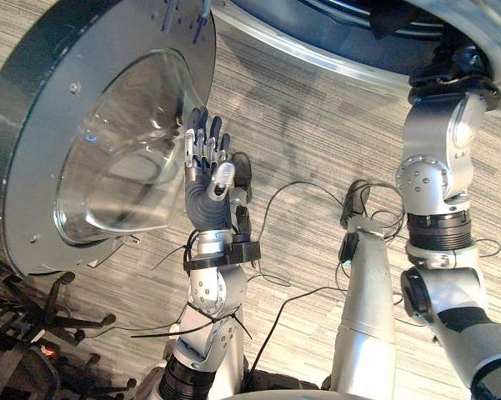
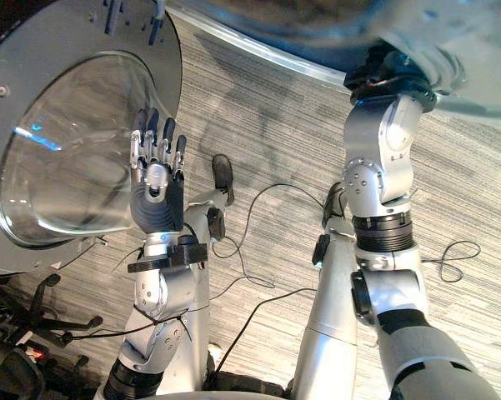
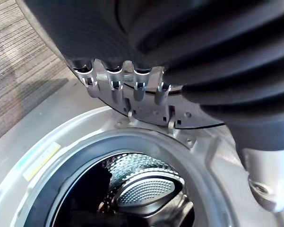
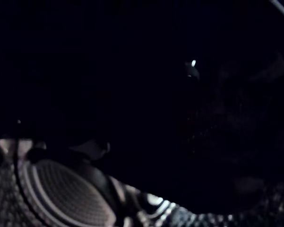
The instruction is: Pick up the laundry basket with both hands and put the clothes into the washing machine.
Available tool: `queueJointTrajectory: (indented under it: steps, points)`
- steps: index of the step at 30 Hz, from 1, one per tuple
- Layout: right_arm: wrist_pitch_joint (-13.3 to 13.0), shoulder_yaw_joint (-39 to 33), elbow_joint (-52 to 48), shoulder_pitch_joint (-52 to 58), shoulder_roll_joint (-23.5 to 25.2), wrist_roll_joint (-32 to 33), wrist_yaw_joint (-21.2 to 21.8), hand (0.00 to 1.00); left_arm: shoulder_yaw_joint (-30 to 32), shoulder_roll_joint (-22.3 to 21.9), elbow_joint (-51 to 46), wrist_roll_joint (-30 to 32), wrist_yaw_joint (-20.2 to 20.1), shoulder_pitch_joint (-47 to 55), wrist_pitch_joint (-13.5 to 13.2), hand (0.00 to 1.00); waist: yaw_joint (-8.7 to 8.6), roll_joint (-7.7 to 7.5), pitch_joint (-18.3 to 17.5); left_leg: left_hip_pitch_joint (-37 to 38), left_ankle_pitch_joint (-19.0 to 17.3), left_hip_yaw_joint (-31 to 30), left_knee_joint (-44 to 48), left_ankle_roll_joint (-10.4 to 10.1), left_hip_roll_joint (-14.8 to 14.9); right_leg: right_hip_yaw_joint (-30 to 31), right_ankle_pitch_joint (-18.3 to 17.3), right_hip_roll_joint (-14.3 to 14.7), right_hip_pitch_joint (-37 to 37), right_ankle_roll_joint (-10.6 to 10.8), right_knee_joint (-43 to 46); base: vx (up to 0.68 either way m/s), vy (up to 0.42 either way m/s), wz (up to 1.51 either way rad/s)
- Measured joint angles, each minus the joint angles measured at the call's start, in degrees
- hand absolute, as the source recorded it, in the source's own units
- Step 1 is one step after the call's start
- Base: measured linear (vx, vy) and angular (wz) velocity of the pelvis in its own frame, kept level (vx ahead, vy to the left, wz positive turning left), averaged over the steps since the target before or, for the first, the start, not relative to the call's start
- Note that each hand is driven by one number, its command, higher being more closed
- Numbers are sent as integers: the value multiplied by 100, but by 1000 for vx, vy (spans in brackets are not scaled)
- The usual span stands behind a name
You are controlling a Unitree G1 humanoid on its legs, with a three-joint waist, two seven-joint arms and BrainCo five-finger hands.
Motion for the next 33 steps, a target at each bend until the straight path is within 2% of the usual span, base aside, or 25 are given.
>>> queueJointTrajectory:
  steps: [2, 5, 7, 9, 10, 11, 12, 13, 14, 15, 16, 17, 18, 20, 22, 23, 27, 29, 31, 33]
  points:
    - [-195, 222, 233, -120, -457, -9, -26, 100, 0, -20, -235, -5, -18, 346, 2, 0, -33, -13, -5, -127, 8, -10, 58, 17, -40, 6, 69, -32, -37, 85, -87, 32, 60, 0]
    - [-503, 542, 1112, -734, -493, 41, 46, 100, -69, -25, -346, -16, -21, 753, 5, 0, -249, -15, -4, -228, 97, 6, 42, 152, -102, 0, 230, -87, -64, 159, -232, -15, 57, 2]
    - [-650, 676, 1929, -1300, -501, 382, 265, 100, -167, 22, -321, -45, -29, 808, 27, 0, -307, -25, -9, -308, 149, 21, -50, 177, -118, -27, 262, -111, -79, 197, -395, -75, 47, -5]
    - [-768, 863, 2576, -1882, -587, 1068, 402, 100, -232, 48, -309, -118, -28, 808, 39, 0, -329, -25, -9, -367, 220, 107, -228, 185, -117, -57, 218, -153, -144, 199, -401, -100, 24, 11]
    - [-799, 966, 3028, -2240, -690, 1405, 403, 100, -323, 91, -305, -205, -23, 809, 61, 0, -333, -26, -9, -379, 233, 224, -372, 163, -124, -63, 188, -210, -182, 209, -464, -134, 3, 28]
    - [-771, 1108, 3481, -2668, -771, 1580, 396, 100, -387, 114, -294, -223, -23, 795, 68, 0, -325, -28, -11, -379, 293, 294, -724, 59, -149, -112, 174, -242, -166, 223, -873, -127, 5, 22]
    - [-738, 1186, 3669, -2925, -800, 1674, 397, 100, -419, 127, -291, -228, -22, 789, 65, 0, -328, -29, -11, -406, 256, 321, -758, 26, -154, -137, 106, -242, -214, 293, -855, -97, -32, -4]
    - [-609, 1377, 3958, -3206, -885, 1875, 385, 0, -493, 157, -238, -232, -24, 819, 77, 0, -260, -28, -12, -425, 411, 351, -889, 53, -87, -267, 11, -170, -393, 328, 254, -55, -66, 3]
    - [-547, 1436, 4079, -3286, -919, 1920, 382, 0, -507, 168, -191, -233, -21, 815, 77, 0, -264, -33, -15, -448, 469, 382, -897, 38, -104, -353, -173, -160, -299, 156, 450, -65, -95, -9]
    - [-376, 1612, 4243, -3716, -966, 1913, 384, 0, -540, 216, -169, -235, -20, 787, 62, 0, -214, -55, -23, -615, 467, 390, -841, -30, -123, -473, -411, -214, -331, -219, 42, -52, -16, -39]
    - [-255, 1644, 4221, -3896, -994, 1887, 396, 0, -591, 185, -50, -247, -21, 750, 62, 0, -101, -58, -21, -816, 304, 110, 139, 271, -142, -601, -332, -206, -386, -196, -11, -24, 18, -73]
    - [-199, 1683, 4193, -3924, -1018, 1890, 390, 0, -600, 171, 60, -272, -23, 744, 69, 0, -37, -62, -25, -534, 167, 106, 34, 258, -125, -612, -304, -144, -433, -84, 119, 18, 61, -36]
    - [-155, 1763, 4115, -3929, -1058, 1859, 387, 0, -560, 174, 127, -289, -15, 705, 68, 0, -159, -56, -29, -535, 285, 192, -82, 339, -205, -464, -360, -201, -456, -57, 367, 18, 7, 16]
    - [-149, 1783, 3743, -3959, -1159, 1556, 390, 0, -565, 123, 126, -287, -16, 659, 50, 0, -144, -60, -27, -600, 396, 216, -260, 295, -205, -525, -325, -207, -492, -68, 216, -19, -15, 34]
    - [-106, 1657, 2972, -3974, -1310, 1040, 383, 0, -562, 70, 129, -291, -16, 558, 46, 0, -137, -59, -28, -422, 534, 313, -702, 164, -250, -525, -168, -196, -350, -235, -168, -1, -11, 25]
    - [-64, 1650, 2849, -3864, -1321, 927, 367, 0, -553, 74, 130, -292, -14, 575, 44, 0, -115, -63, -31, -246, 755, 337, -815, 217, -234, -545, -115, -196, -193, -260, -234, 29, -21, 14]
    - [17, 1585, 2479, -3355, -1336, -224, 19, 0, -554, 59, -34, -258, -16, 531, -18, 0, -111, -70, -49, -72, 764, 329, -832, 313, -188, -659, -107, -183, 80, -259, -372, 89, -40, 3]
    - [133, 1575, 2207, -3016, -1368, -1038, -138, 0, -548, 46, -65, -213, -6, 509, -21, 0, -133, -61, -65, 48, 712, 324, -853, 324, -179, -698, -114, -183, 241, -263, -481, 104, -27, 2]
    - [231, 1594, 2039, -2652, -1376, -1432, -151, 0, -548, 45, -86, -193, -9, 502, -40, 0, -85, -68, -171, 85, 643, 320, -824, 291, -128, -701, -113, -121, 343, -263, -629, 107, -20, -13]
    - [287, 1714, 1564, -2254, -1639, -1704, 42, 0, -535, 37, -151, -164, -2, 480, -58, 0, -49, -56, -246, 48, 554, 310, -684, 292, -73, -712, -118, -97, 351, -265, -609, 80, -10, -15]
